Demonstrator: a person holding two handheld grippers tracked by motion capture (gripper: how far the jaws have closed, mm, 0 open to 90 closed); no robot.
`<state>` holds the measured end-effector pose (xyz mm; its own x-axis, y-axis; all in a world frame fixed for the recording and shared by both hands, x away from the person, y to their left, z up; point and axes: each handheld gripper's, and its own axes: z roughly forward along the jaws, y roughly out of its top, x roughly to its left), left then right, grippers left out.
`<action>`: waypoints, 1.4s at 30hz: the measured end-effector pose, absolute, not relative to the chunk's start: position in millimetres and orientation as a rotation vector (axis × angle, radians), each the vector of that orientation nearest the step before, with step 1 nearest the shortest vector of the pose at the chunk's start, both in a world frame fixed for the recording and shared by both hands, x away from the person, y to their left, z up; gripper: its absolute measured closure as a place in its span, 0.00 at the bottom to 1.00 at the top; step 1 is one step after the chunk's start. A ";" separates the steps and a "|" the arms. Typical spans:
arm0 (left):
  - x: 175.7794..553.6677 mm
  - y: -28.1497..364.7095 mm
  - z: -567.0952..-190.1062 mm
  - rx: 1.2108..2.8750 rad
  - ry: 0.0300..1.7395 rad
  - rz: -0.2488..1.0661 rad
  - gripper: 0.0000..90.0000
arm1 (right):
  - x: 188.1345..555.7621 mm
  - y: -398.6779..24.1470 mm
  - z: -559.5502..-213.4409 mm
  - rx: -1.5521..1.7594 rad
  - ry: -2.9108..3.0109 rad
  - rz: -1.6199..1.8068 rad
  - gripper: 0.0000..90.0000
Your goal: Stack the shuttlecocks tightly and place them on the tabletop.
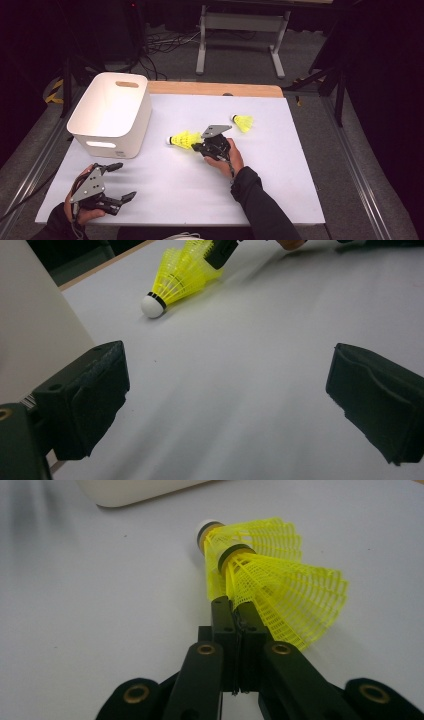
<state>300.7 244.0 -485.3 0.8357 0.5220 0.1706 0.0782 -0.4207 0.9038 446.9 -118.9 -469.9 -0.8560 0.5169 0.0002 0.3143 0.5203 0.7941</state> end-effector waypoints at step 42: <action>298.6 244.1 -485.3 1.961 0.446 0.533 0.06 | 375.8 -191.0 -402.8 0.581 2.157 1.174 0.45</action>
